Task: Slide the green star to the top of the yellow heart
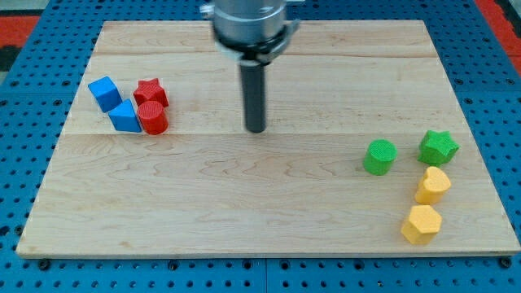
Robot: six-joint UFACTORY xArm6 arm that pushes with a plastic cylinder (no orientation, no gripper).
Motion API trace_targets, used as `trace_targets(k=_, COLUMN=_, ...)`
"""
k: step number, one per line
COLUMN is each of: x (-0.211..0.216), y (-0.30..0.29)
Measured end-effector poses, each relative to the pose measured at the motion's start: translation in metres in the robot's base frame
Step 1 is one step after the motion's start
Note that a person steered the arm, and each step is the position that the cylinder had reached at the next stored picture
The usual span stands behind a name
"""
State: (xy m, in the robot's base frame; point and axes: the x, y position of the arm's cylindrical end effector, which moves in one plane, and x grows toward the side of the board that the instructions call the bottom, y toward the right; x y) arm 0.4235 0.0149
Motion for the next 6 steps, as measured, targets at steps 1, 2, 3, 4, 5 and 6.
trace_targets(k=1, x=-0.015, y=0.096)
trace_targets(k=2, x=-0.022, y=0.190)
trace_targets(k=3, x=0.020, y=0.233)
trace_targets(k=4, x=0.060, y=0.245)
trace_targets(k=5, x=0.071, y=0.250)
trace_targets(k=6, x=0.071, y=0.239)
